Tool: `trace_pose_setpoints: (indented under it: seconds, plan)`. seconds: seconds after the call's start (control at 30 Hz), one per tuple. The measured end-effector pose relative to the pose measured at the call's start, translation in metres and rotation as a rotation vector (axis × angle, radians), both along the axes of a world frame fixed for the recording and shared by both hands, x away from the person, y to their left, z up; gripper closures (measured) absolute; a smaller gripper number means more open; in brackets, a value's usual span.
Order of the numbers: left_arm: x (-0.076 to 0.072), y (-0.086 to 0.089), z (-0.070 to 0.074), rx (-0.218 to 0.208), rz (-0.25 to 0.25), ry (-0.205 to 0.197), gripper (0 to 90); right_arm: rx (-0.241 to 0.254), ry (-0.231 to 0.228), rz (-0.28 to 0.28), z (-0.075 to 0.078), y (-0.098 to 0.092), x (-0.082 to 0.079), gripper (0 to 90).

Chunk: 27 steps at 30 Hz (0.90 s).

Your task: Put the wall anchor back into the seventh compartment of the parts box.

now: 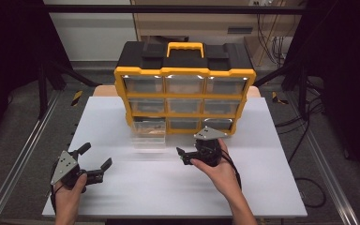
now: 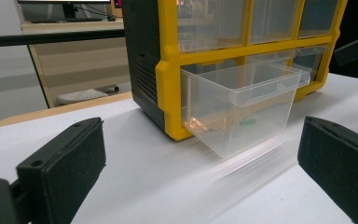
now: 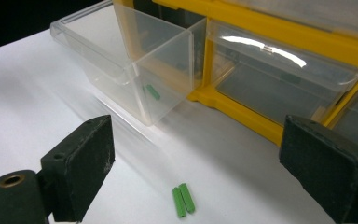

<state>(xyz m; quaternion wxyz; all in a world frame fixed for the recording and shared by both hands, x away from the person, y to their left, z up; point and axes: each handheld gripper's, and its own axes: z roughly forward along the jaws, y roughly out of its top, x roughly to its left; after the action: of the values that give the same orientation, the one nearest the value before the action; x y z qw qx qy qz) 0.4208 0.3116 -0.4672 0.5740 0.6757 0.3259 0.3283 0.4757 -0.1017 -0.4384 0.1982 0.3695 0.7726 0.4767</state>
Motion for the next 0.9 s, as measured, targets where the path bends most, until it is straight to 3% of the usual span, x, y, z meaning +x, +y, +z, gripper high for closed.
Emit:
trace_pose_setpoints:
  seconds: [0.27, 0.7, 0.9]
  plan:
    - [-0.001, -0.001, 0.0, -0.002, -0.002, -0.002, 0.6, -0.029, 0.039, 0.005, -0.011, 0.003, 0.004, 14.3]
    - [-0.001, -0.001, 0.0, -0.006, -0.005, -0.004, 0.6, -0.062, 0.111, 0.011, -0.024, 0.003, 0.007, 28.9]
    - [0.0, -0.002, 0.0, -0.003, -0.009, -0.003, 0.6, -0.069, 0.118, 0.016, -0.026, 0.004, 0.007, 36.9]
